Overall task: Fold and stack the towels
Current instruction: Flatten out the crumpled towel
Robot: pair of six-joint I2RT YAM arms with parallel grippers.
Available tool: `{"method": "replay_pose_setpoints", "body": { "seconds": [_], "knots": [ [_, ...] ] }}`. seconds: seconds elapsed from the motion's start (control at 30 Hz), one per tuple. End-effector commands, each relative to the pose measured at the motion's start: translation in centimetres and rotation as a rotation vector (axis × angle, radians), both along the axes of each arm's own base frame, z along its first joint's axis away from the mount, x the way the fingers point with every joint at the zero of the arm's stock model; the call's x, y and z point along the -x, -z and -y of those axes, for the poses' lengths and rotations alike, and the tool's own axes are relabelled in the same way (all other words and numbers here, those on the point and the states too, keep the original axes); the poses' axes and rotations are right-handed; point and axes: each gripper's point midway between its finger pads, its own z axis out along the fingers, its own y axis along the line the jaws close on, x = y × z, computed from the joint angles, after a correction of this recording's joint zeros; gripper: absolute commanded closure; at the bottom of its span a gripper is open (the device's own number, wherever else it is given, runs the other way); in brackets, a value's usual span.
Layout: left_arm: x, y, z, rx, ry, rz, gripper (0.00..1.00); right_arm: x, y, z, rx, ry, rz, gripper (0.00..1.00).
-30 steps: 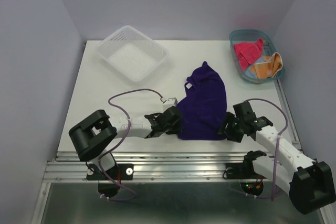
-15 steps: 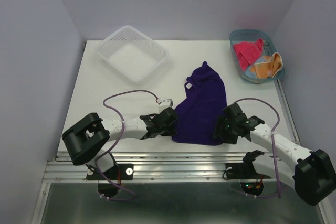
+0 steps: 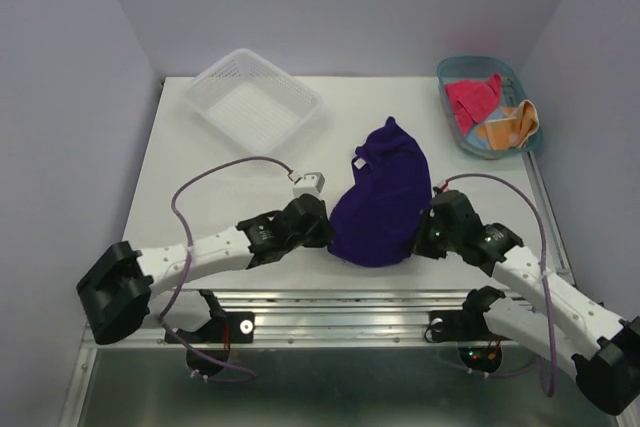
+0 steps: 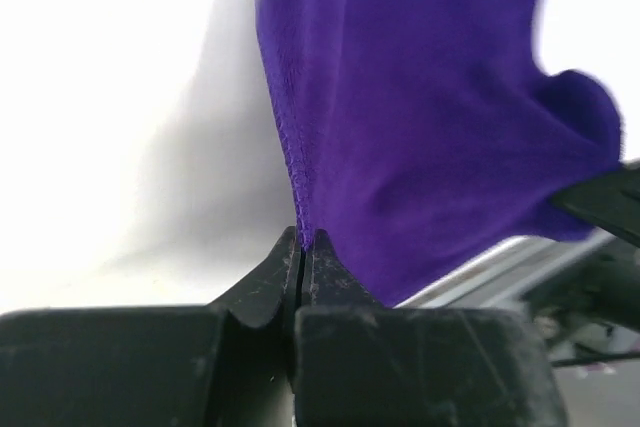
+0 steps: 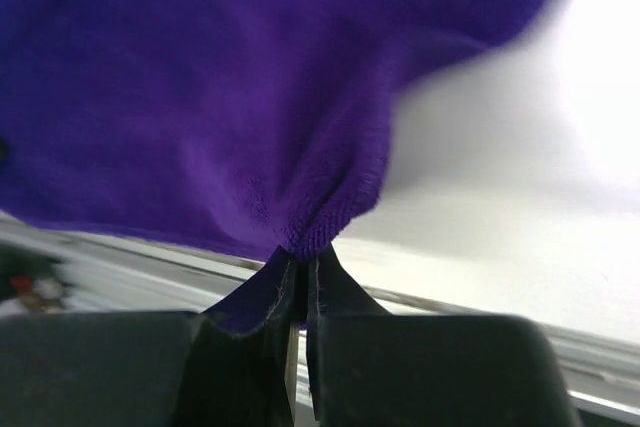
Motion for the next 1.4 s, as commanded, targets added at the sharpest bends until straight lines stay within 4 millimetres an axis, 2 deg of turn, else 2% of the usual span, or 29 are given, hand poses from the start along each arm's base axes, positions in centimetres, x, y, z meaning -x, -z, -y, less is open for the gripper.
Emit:
{"method": "replay_pose_setpoints", "body": {
  "seconds": [0.0, 0.07, 0.1, 0.13, 0.17, 0.2, 0.23, 0.27, 0.3, 0.33, 0.37, 0.4, 0.43, 0.47, 0.53, 0.6, 0.67, 0.7, 0.73, 0.8, 0.87, 1.0, 1.17, 1.27, 1.37],
  "knots": [
    [-3.8, -15.0, 1.0, 0.207, -0.007, 0.358, 1.0, -5.7, -14.7, -3.2, -0.209, -0.042, 0.452, 0.99],
    [-4.0, -21.1, 0.5, 0.293, -0.013, 0.474, 1.0, -6.6, -19.6, -3.0, -0.252, -0.01, 0.574, 0.99],
    [-4.3, -26.1, 0.5, 0.361, -0.018, 0.551, 1.0, -6.9, -22.0, -3.0, -0.277, -0.017, 0.642, 0.99],
    [-4.3, -28.6, 0.0, 0.367, -0.005, 0.607, 1.0, -7.0, -26.1, -2.8, -0.318, -0.004, 0.728, 0.99],
    [-4.2, -31.0, -0.2, 0.388, -0.001, 0.644, 1.0, -7.0, -28.0, -2.8, -0.337, -0.006, 0.772, 0.99],
    [-3.8, -36.0, -0.8, 0.457, -0.007, 0.71, 1.0, -7.0, -29.9, -2.6, -0.347, -0.007, 0.82, 0.99],
    [-3.4, -37.8, -0.8, 0.47, 0.016, 0.732, 1.0, -7.0, -31.9, -2.1, -0.35, 0.015, 0.861, 0.99],
    [-3.3, -39.3, -0.9, 0.476, 0.03, 0.758, 1.0, -6.5, -35.3, -1.5, -0.381, 0.026, 0.927, 0.99],
    [-2.6, -43.2, -1.7, 0.521, 0.03, 0.812, 1.0, -6.0, -37.2, -1.1, -0.389, 0.025, 0.97, 0.99],
    [-2.3, -43.9, -1.8, 0.512, 0.054, 0.813, 1.0, -5.6, -38.8, -1.0, -0.407, 0.011, 1.002, 0.99],
    [-2.2, -44.9, -1.7, 0.515, 0.062, 0.817, 1.0, -4.4, -42.1, -0.4, -0.446, 0.007, 1.069, 0.99],
    [-1.3, -47.2, -2.3, 0.545, 0.083, 0.841, 1.0, -3.6, -43.4, -0.7, -0.466, -0.033, 1.094, 0.99],
    [-1.0, -48.1, -2.4, 0.558, 0.097, 0.853, 1.0, -3.3, -44.4, -0.7, -0.472, -0.045, 1.112, 0.99],
    [-0.5, -49.0, -2.6, 0.577, 0.111, 0.863, 1.0, -2.0, -46.8, -0.5, -0.512, -0.074, 1.152, 0.99],
    [1.3, -51.7, -3.5, 0.64, 0.158, 0.906, 1.0, -0.6, -48.4, -1.0, -0.556, -0.141, 1.173, 0.99],
    [3.0, -53.4, -4.1, 0.692, 0.218, 0.935, 1.0, 0.8, -50.4, -1.3, -0.605, -0.192, 1.202, 0.99],
    [4.4, -54.4, -5.0, 0.734, 0.25, 0.952, 1.0, 2.2, -51.4, -1.9, -0.648, -0.26, 1.21, 0.99],
    [4.7, -54.2, -5.0, 0.741, 0.256, 0.949, 1.0, 2.9, -52.2, -1.8, -0.671, -0.271, 1.222, 0.99],
    [6.0, -54.9, -5.5, 0.787, 0.296, 0.96, 1.0, 3.4, -52.4, -1.9, -0.684, -0.294, 1.223, 0.99],
    [6.6, -54.3, -5.3, 0.805, 0.325, 0.947, 1.0, 4.5, -53.0, -1.8, -0.716, -0.319, 1.228, 0.99],
    [7.4, -54.3, -5.4, 0.833, 0.352, 0.938, 1.0, 5.8, -53.0, -2.2, -0.754, -0.373, 1.214, 0.99],
    [8.3, -54.5, -5.3, 0.873, 0.387, 0.914, 1.0, 6.9, -53.0, -2.2, -0.79, -0.399, 1.195, 0.99],
    [9.0, -54.5, -5.3, 0.907, 0.407, 0.884, 1.0, 9.0, -53.7, -1.3, -0.825, -0.422, 1.217, 0.99],
    [9.5, -54.1, -5.0, 0.924, 0.434, 0.862, 1.0, 9.5, -53.9, -0.8, -0.829, -0.414, 1.227, 0.99],
    [9.5, -53.7, -4.9, 0.927, 0.436, 0.853, 1.0, 9.2, -53.4, -0.7, -0.816, -0.399, 1.221, 0.99]
  ]
}}
